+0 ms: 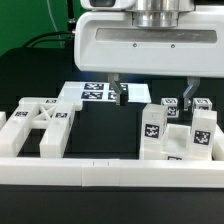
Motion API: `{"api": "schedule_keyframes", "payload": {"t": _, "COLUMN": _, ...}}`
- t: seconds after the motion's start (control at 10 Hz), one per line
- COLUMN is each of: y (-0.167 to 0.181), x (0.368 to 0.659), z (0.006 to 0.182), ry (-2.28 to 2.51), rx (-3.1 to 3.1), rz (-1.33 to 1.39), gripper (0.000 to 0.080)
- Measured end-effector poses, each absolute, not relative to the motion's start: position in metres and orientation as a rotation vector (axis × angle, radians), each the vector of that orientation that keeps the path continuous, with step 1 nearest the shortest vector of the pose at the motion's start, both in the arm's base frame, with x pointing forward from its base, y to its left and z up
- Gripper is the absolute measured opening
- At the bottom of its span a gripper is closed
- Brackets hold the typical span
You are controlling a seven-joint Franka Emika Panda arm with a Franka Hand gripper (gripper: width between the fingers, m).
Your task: Assemble chair
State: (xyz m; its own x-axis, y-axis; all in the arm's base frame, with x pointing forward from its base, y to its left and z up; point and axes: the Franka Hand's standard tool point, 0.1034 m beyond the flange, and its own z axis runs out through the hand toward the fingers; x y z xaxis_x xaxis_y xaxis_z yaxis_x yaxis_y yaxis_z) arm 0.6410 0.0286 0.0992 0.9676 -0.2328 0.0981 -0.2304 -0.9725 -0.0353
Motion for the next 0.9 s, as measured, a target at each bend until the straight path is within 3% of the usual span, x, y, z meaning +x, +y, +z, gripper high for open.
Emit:
{"api": "schedule_keyframes", "payload": {"t": 0.3, "y": 0.038, "x": 0.637, "z": 0.099, "ry": 0.327, "rx": -3.094, "rz": -0.193, "gripper": 0.0649}}
{"api": "schedule_keyframes", "payload": {"t": 0.9, "y": 0.034, "x": 0.604, "z": 0.063, "ry": 0.358, "rx": -3.111, "rz": -0.263, "gripper": 0.0649}}
